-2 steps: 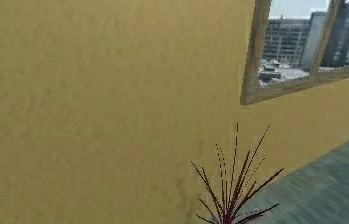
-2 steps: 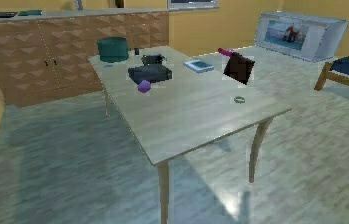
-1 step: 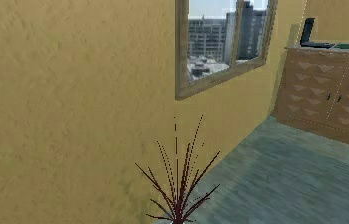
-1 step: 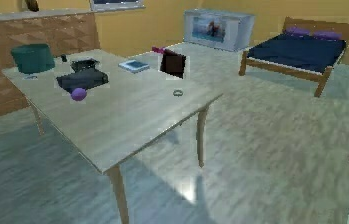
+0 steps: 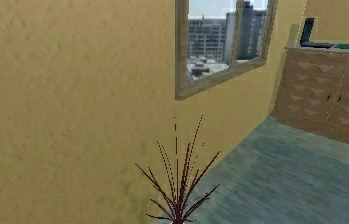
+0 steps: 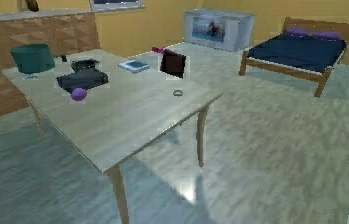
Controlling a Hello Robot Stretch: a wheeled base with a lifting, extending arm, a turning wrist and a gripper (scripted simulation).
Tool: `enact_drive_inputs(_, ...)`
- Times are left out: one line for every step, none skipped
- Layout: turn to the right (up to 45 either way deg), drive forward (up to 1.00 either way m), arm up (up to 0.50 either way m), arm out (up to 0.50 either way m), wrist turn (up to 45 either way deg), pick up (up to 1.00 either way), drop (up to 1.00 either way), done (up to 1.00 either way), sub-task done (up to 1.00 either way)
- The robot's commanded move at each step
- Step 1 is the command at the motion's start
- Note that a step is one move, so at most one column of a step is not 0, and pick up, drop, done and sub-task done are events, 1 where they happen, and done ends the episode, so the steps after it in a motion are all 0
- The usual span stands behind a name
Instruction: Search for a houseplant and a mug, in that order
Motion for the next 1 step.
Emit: enact_drive_inputs(45.0, 0.0, 0.0, 0.0, 0.0, 0.0, 0.0, 0.0, 0.0)
